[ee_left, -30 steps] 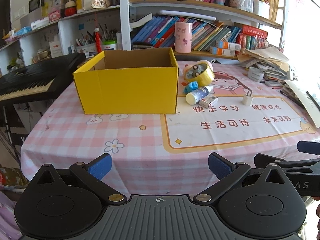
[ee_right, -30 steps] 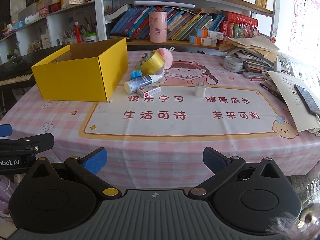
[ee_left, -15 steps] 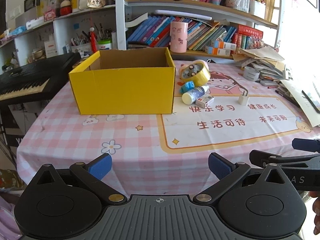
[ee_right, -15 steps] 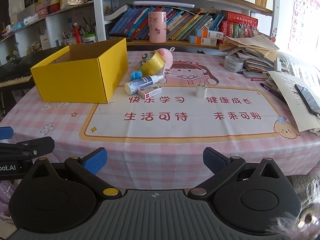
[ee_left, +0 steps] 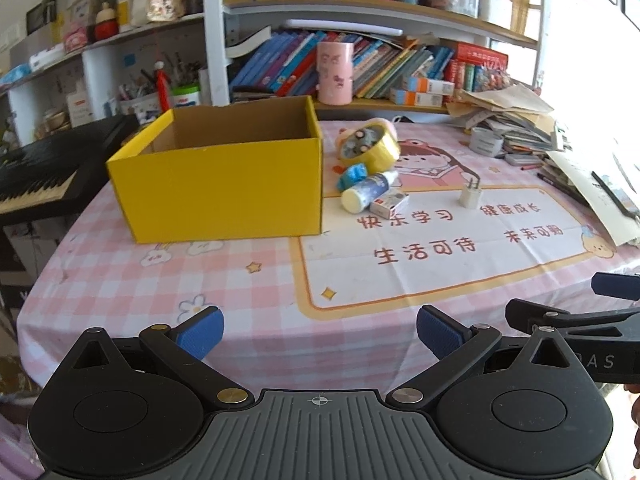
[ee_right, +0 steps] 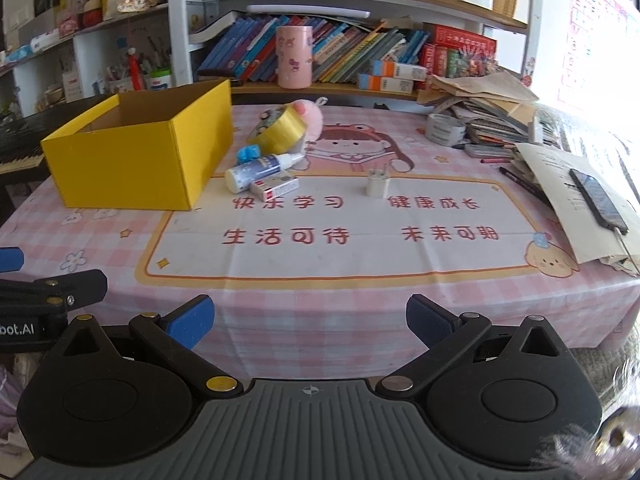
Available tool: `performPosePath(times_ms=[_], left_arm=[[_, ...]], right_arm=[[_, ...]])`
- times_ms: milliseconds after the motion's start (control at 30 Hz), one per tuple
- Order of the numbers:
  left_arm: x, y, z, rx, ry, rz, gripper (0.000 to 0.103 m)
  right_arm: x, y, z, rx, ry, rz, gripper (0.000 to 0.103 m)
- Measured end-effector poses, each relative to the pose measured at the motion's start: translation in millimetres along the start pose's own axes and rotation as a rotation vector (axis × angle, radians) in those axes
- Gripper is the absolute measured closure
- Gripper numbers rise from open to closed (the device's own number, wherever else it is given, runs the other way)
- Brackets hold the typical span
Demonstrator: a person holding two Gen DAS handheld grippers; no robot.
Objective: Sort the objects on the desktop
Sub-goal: 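Move both tools toward the staple box and white power adapter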
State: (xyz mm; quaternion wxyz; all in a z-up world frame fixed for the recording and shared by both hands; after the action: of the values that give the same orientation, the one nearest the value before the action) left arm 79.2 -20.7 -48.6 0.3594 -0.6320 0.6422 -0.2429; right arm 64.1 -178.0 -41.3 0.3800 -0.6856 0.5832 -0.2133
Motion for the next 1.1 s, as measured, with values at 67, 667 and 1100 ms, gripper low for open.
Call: performPosePath(times_ms=[67, 667, 1100], left_arm=[[3.5, -2.7, 1.4, 0.007, 0.010, 0.005, 0.000], [43.1, -18.1, 23.5, 0.005, 0.095, 0.064, 0.000], [69.1, -39.5, 52.5, -0.018, 0.099, 0.085, 0.000]], right_arm=[[5.0, -0.1, 0.0, 0.000, 0.007, 0.012, 0.000], [39.2, -11.7, 11.8, 0.002, 0.015, 0.064, 0.002], [67.5, -30.5, 39.6, -0.024, 0.026, 0.060, 0.003]])
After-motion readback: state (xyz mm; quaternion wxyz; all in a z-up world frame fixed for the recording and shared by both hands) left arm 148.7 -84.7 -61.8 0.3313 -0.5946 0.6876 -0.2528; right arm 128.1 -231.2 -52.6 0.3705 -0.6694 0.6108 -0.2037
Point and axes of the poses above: each gripper's, at about its wrist camera, not at the fingertips, and z roughly the way its jaws point, x to its right, y to its underside, the point moved 7 cm from there along z, roughly the way its jaws point, and after that the axes turned 14 degrees about -y, right-handed, at the moved point
